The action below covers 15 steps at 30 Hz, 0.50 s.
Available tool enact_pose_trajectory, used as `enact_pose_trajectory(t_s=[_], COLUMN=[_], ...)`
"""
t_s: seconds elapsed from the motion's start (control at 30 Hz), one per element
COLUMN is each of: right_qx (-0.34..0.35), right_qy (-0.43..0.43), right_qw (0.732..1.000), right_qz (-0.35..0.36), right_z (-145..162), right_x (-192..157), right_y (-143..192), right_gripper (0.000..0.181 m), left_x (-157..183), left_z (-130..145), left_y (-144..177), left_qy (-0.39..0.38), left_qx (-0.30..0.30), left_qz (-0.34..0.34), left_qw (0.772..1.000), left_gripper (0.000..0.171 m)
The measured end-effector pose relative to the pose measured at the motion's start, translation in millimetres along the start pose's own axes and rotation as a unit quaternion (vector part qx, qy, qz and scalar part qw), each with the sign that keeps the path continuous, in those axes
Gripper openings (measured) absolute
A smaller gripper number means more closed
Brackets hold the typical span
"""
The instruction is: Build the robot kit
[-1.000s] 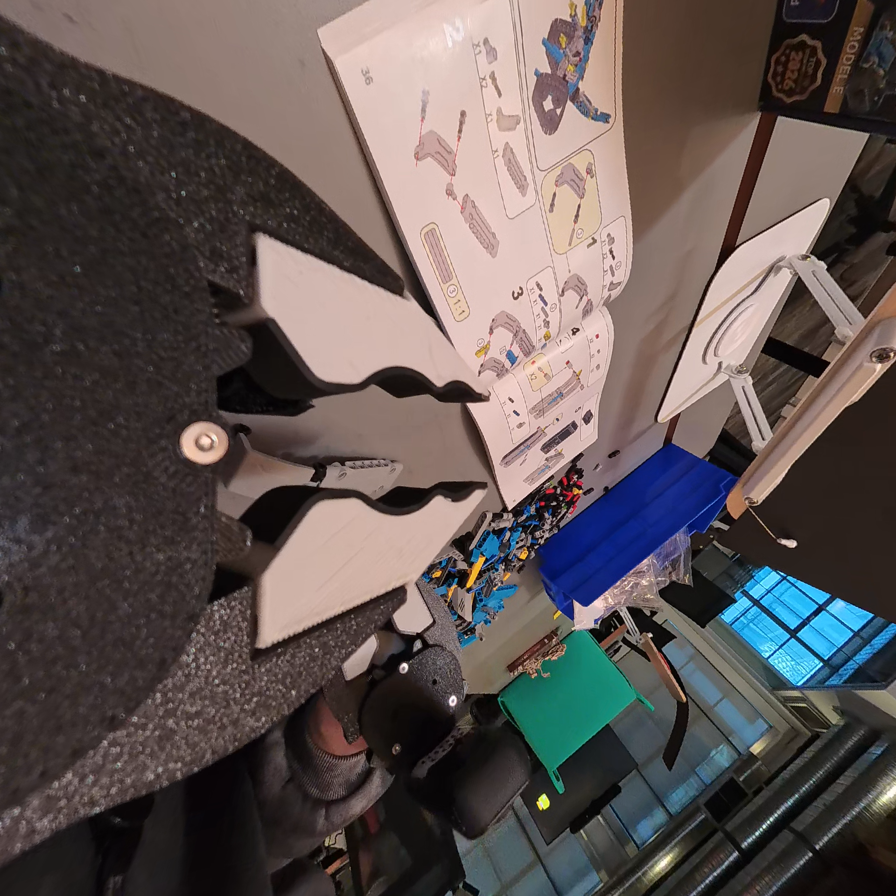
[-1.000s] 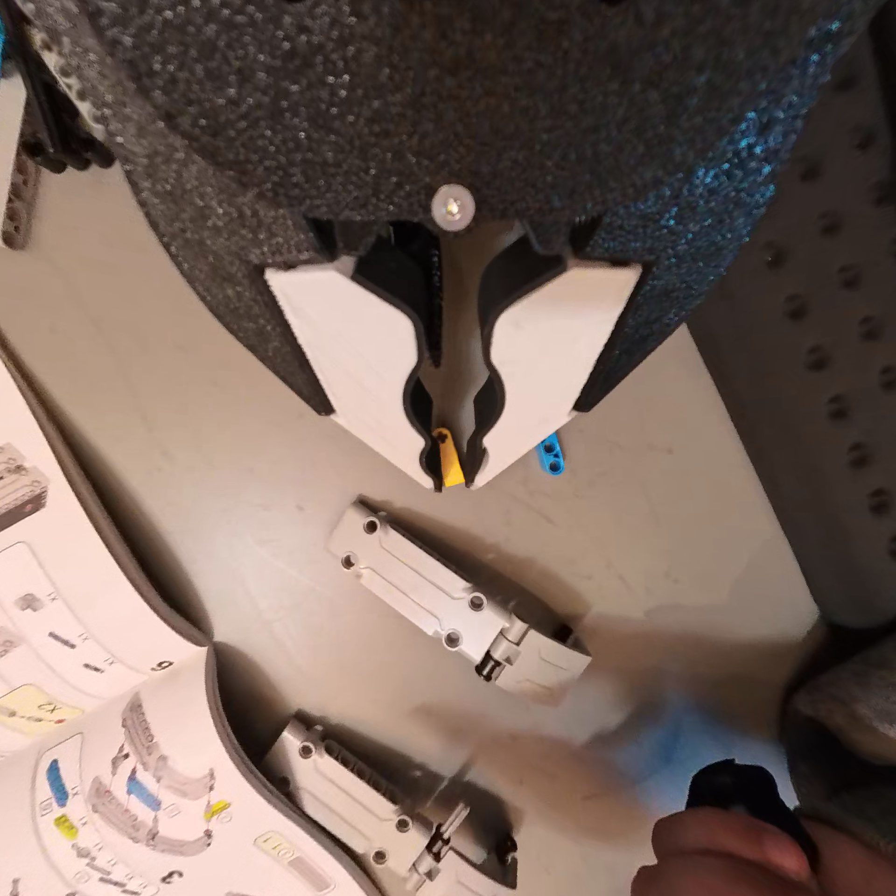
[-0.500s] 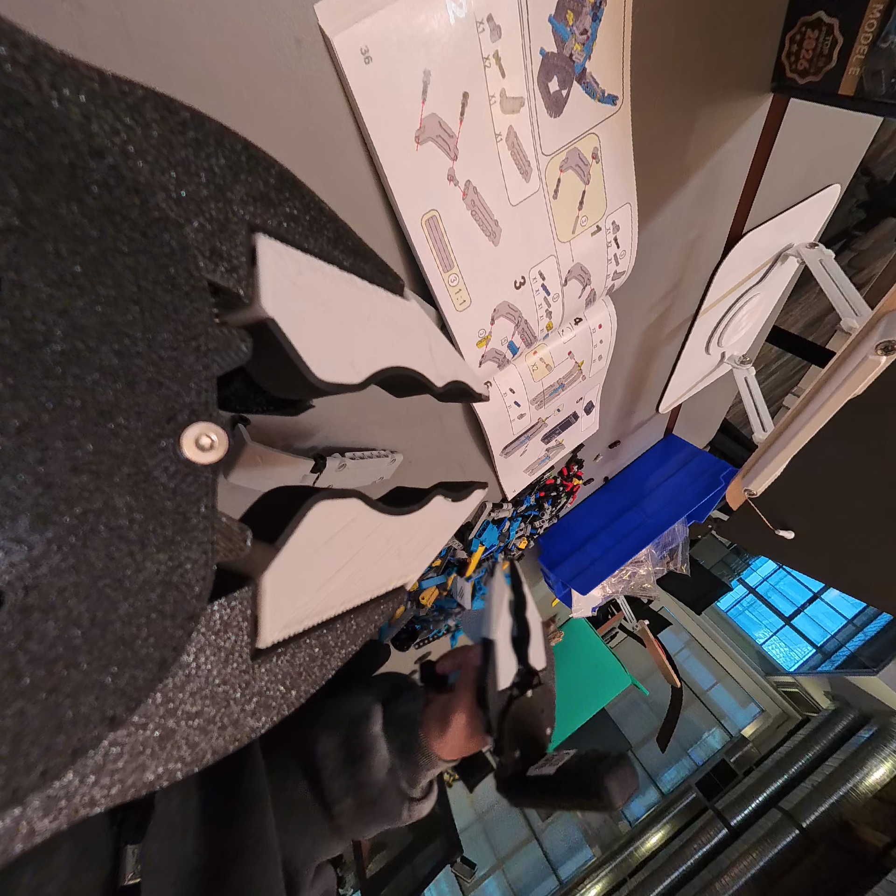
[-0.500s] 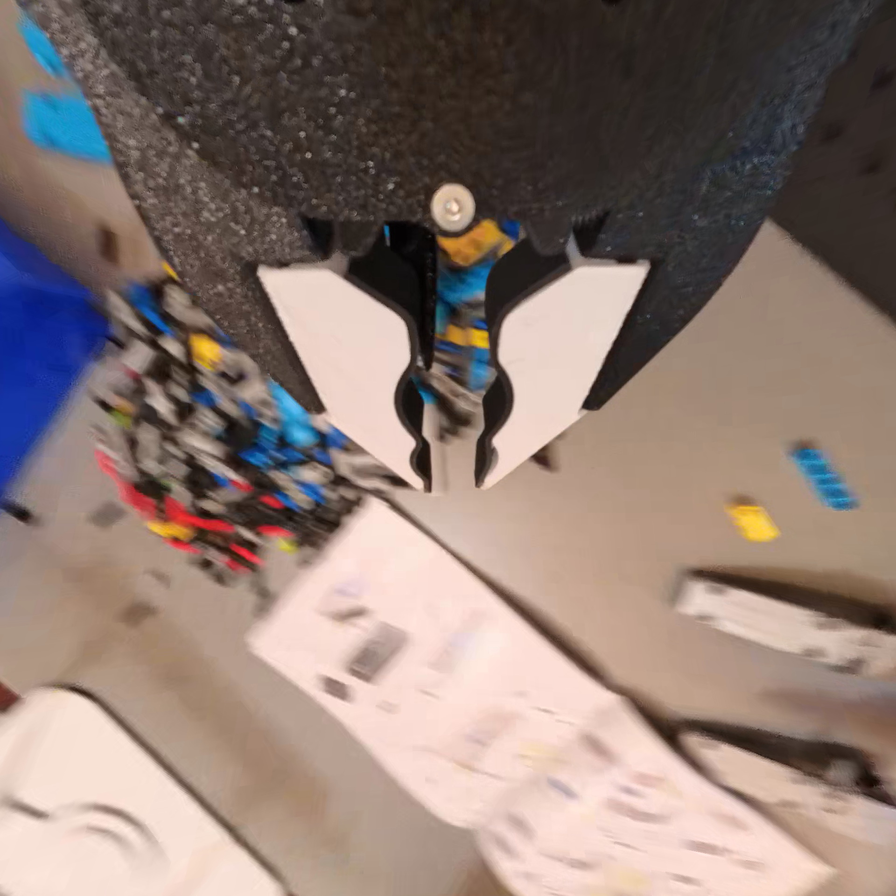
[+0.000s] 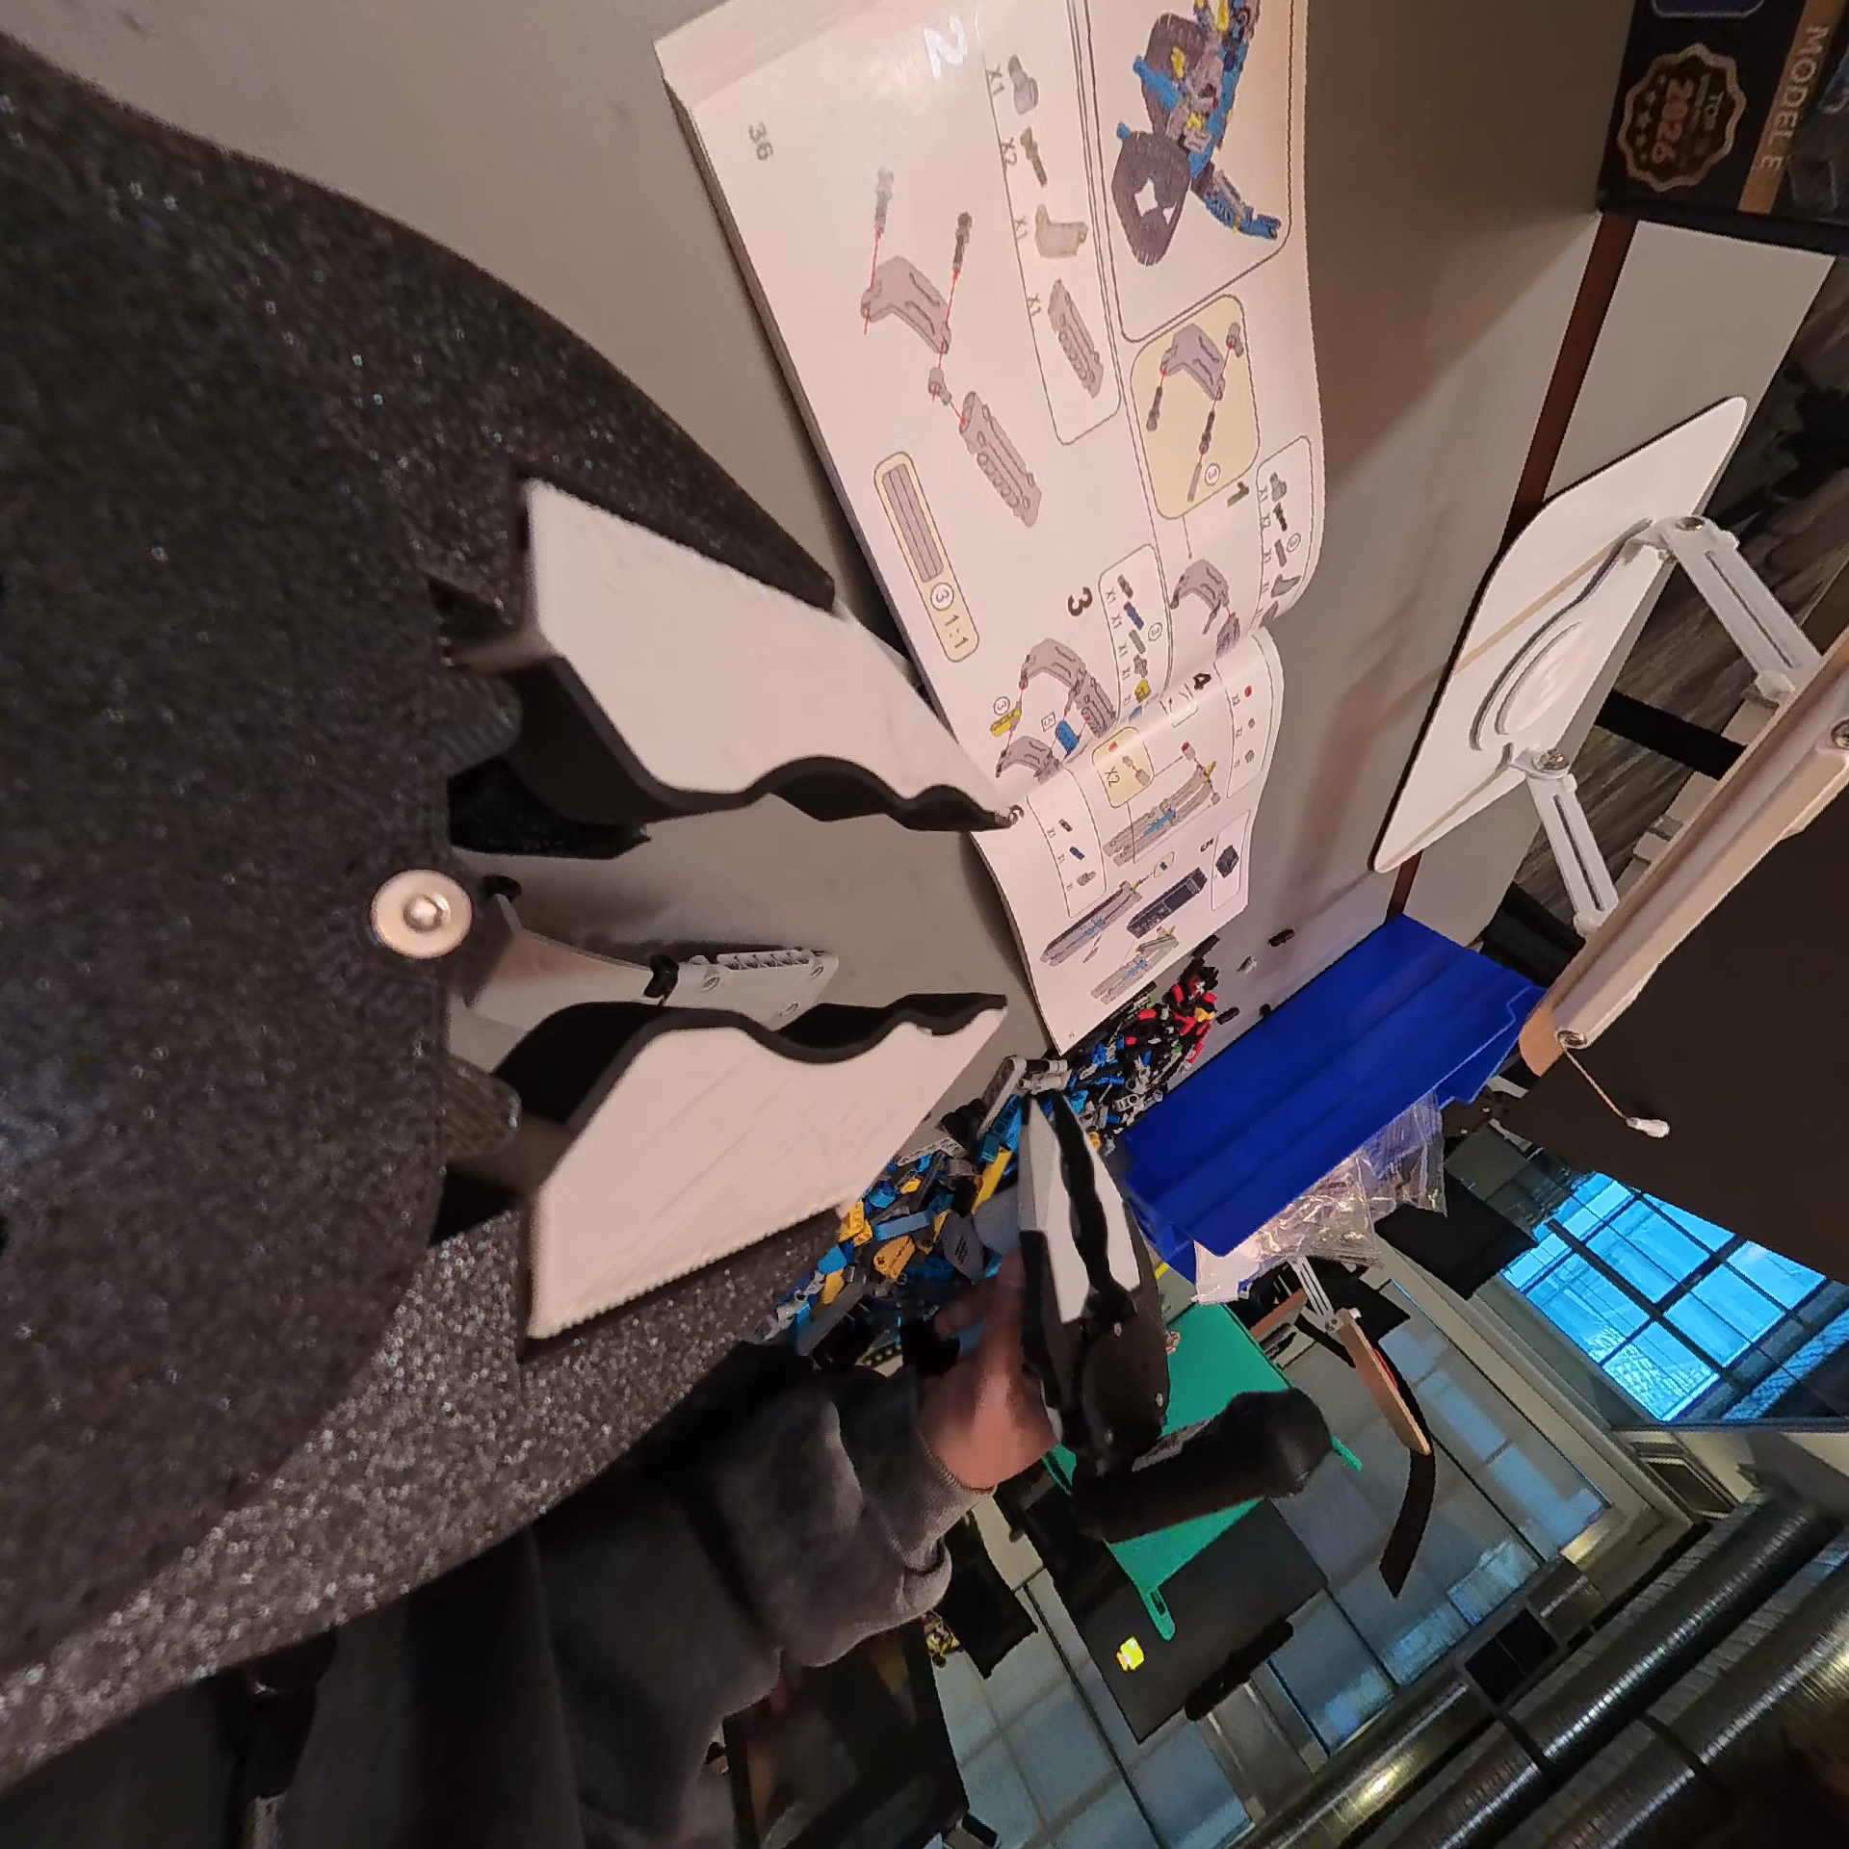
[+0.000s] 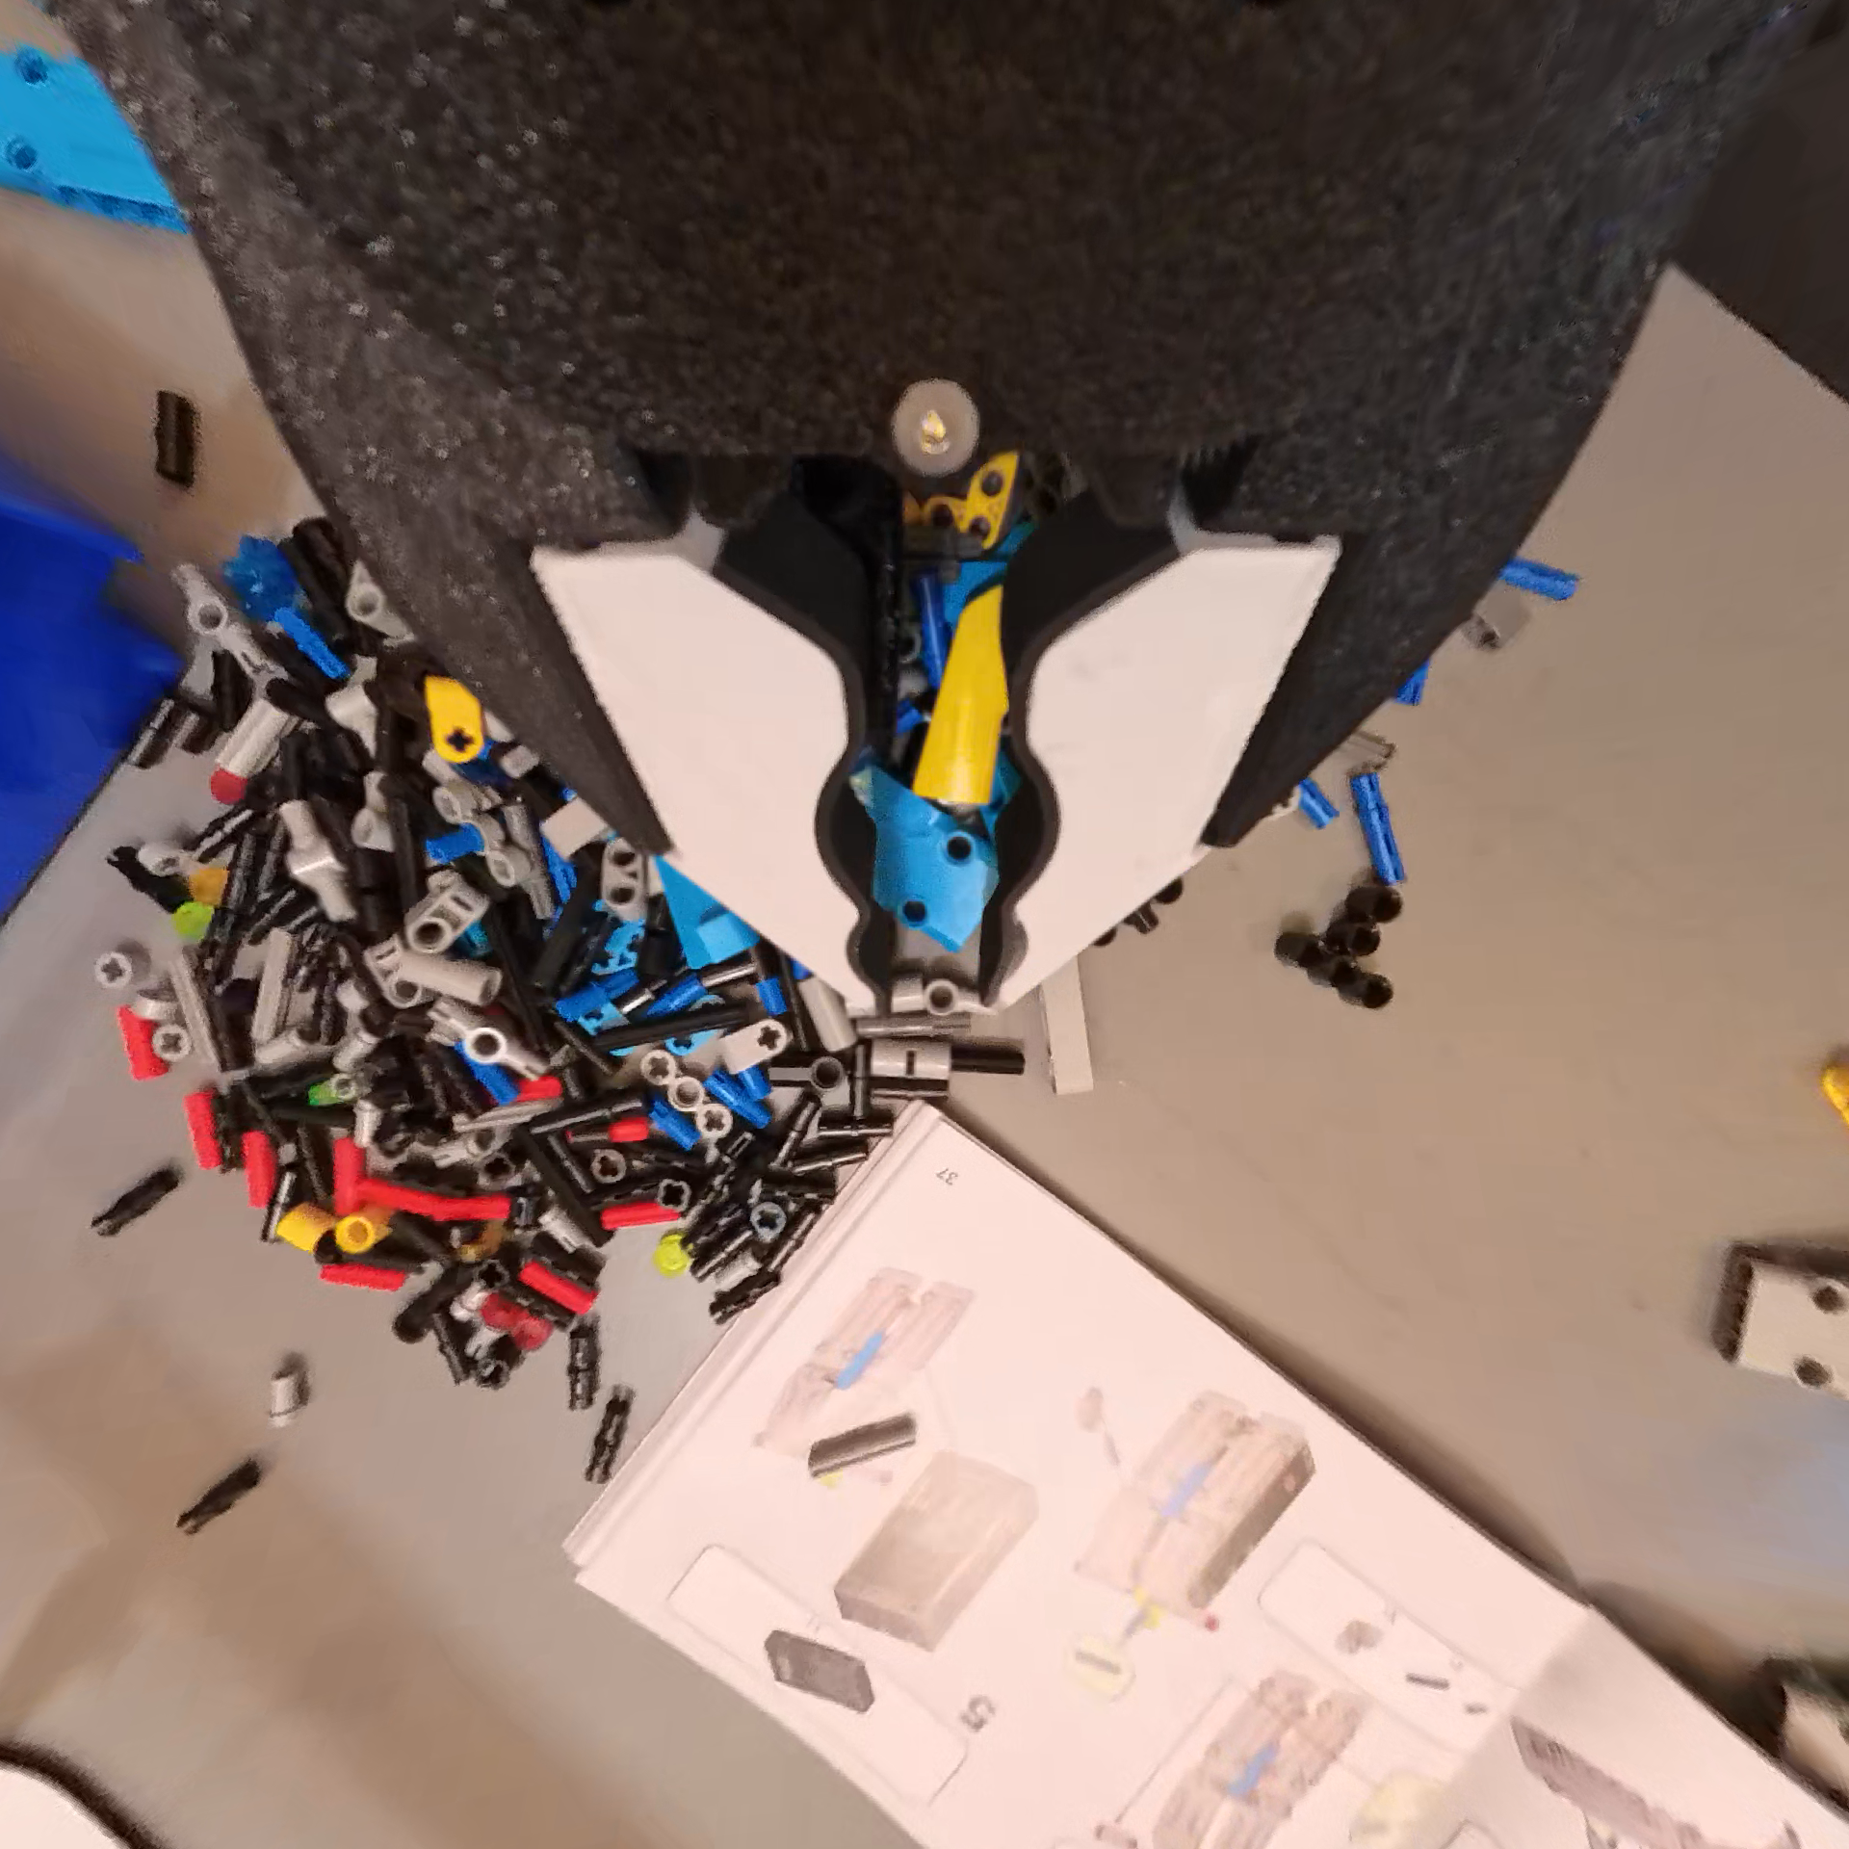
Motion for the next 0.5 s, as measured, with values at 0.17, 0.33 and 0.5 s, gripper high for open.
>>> enact_pose_trajectory(t_s=[0.17, 0.33, 0.5], right_qx=[-0.011, -0.034, -0.026], right_qy=[0.012, 0.044, 0.044], right_qw=[1.0, 0.998, 0.999], right_qz=[0.002, 0.0, 0.002], right_z=[-1, 3, 0], right_x=[-5, -15, -16], right_y=[-5, -6, 1], right_gripper=[0.014, 0.012, 0.012], left_x=[0, 0, 0], left_z=[0, -1, -1], left_y=[0, 1, 1], left_qy=[0.002, 0.002, 0.005], left_qx=[0.001, 0.002, 0.003], left_qz=[0.001, 0.001, 0.003], left_qw=[1.0, 1.0, 1.0], left_gripper=[0.031, 0.031, 0.031])
Point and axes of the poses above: each gripper's, where its closed fingertips meet, y back along the fingers, z out of its underside, x = y × z across the jaws, the point moved 8 cm from there along y, back along the fingers, and after that the axes turned 11 degrees about x, right-handed, at the moved point
